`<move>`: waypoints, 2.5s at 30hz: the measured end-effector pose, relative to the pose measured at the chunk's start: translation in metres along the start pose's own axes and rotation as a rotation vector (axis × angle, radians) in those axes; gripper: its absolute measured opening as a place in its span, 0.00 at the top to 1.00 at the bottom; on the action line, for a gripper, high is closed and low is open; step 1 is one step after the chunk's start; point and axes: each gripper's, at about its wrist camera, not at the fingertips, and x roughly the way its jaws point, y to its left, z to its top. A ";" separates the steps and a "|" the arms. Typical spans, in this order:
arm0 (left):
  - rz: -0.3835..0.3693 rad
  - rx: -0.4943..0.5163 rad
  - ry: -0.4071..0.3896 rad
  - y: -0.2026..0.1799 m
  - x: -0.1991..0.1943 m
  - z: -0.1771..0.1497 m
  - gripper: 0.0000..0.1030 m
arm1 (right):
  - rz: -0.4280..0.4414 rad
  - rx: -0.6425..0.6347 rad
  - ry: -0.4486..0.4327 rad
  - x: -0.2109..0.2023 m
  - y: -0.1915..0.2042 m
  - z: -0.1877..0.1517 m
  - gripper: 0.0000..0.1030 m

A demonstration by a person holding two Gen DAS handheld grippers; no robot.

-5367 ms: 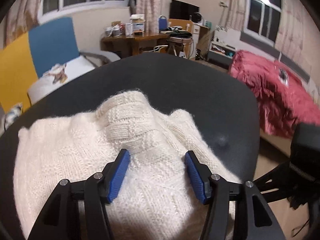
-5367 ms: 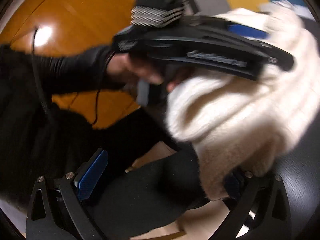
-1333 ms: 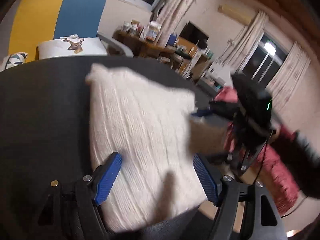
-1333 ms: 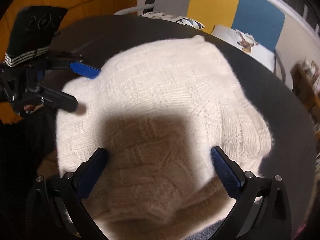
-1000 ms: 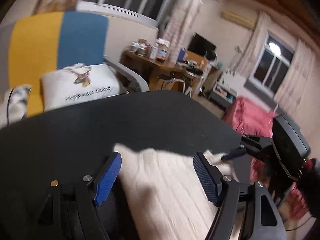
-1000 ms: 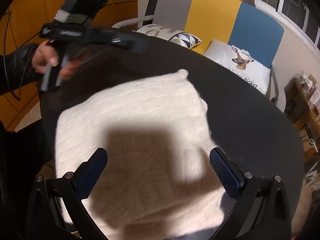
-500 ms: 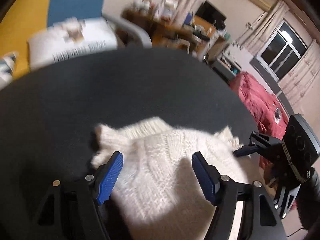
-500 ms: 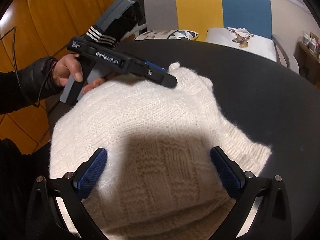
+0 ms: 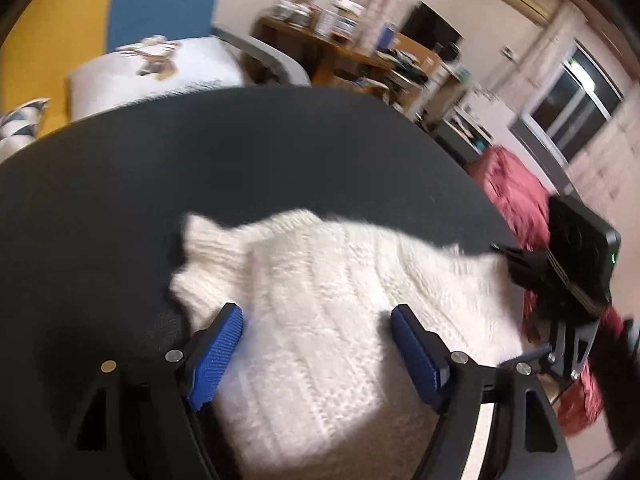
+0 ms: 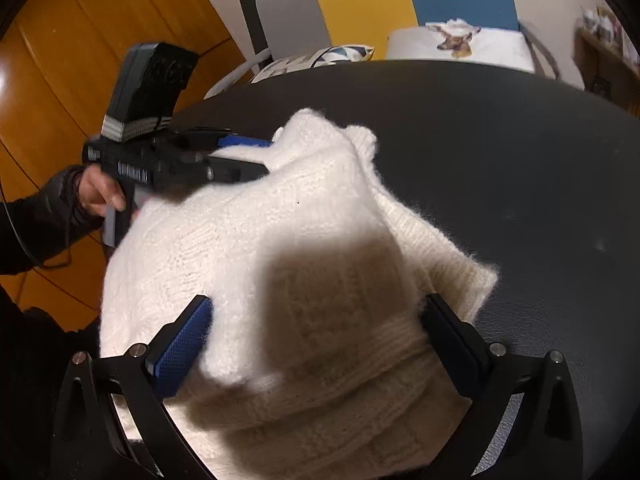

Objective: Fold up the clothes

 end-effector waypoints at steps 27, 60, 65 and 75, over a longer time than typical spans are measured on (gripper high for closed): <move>0.220 0.255 -0.086 -0.099 -0.059 -0.141 0.18 | -0.109 -0.043 -0.060 0.013 0.099 -0.059 0.00; -0.308 -0.343 0.025 0.043 -0.041 -0.086 0.16 | 0.083 0.707 -0.271 0.023 0.030 -0.093 0.00; -0.346 -0.348 0.060 0.042 -0.028 -0.078 0.16 | 0.080 0.689 -0.281 0.020 0.037 -0.103 0.00; -0.346 -0.225 0.035 0.012 -0.026 -0.076 0.51 | -0.061 0.611 -0.214 0.016 0.046 -0.097 0.19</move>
